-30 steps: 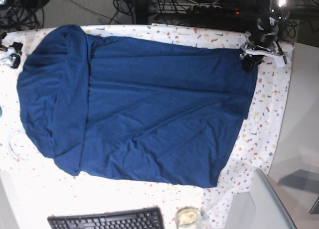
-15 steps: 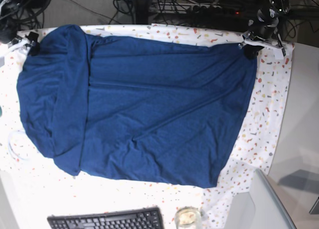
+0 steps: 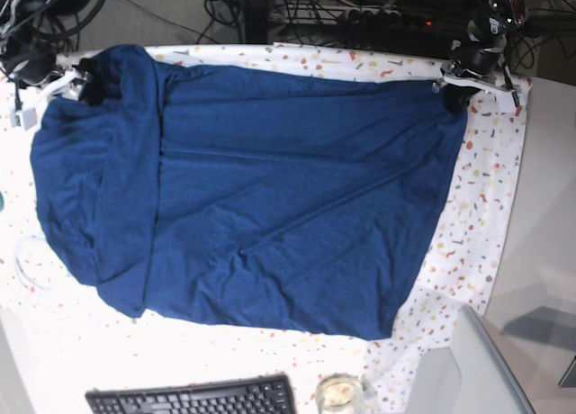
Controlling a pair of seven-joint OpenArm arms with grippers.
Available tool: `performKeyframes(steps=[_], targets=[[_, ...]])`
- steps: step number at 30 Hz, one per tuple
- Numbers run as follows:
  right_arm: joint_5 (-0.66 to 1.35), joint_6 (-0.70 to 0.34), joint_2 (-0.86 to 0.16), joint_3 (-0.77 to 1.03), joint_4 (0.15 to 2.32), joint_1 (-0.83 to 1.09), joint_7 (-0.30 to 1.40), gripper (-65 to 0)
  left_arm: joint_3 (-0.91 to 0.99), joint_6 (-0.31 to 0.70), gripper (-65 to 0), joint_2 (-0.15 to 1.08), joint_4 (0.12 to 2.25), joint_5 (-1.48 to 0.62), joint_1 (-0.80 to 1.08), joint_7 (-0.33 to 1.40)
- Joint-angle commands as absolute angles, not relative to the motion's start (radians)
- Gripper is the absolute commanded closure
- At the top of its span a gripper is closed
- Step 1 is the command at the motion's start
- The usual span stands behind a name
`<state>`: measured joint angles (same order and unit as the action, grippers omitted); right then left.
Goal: Layout the t-shirt on the table in an organized manner, then fold the t-shirt properly
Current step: 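Pull the held corners apart, stretching the shirt edge taut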
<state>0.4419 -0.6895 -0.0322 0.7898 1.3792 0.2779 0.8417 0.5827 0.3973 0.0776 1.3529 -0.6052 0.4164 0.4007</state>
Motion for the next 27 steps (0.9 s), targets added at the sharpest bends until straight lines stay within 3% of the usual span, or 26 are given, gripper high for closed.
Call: performKeyframes(steps=[1, 3, 5, 11, 15, 20, 27], targets=[[0.438, -0.698, -0.031, 0.783, 1.379, 0.283, 0.869, -54.2, 0.588, 0.409, 0.0, 0.088, 1.365, -0.615, 0.421, 0.381], [0.441, -0.698, -0.031, 0.783, 1.374, 0.283, 0.869, -53.4, 0.588, 0.409, 0.0, 0.088, 1.363, -0.615, 0.421, 0.381], [0.441, -0.698, -0.03, 0.783, 1.371, 0.285, 0.869, -48.2, 0.588, 0.409, 0.0, 0.088, 1.363, -0.615, 0.421, 0.381], [0.441, -0.698, -0.033, 0.783, 1.369, 0.285, 0.869, -23.1, 0.588, 0.409, 0.0, 0.088, 1.371, -0.615, 0.426, 0.381], [0.438, -0.698, -0.038, 0.785, 1.382, 0.285, 0.871, -0.2, 0.588, 0.409, 0.0, 0.088, 1.386, -0.613, 0.443, 0.381], [0.437, -0.698, -0.061, 0.792, 1.469, 0.285, 0.987, 0.0, 0.588, 0.409, 0.0, 0.088, 1.483, -0.611, 0.509, 0.39], [0.414, -0.698, -0.062, 0.794, 1.626, 0.292, 1.132, 0.0, 0.696, 0.409, 0.0, 0.081, 1.592, -0.611, 0.532, 0.558]])
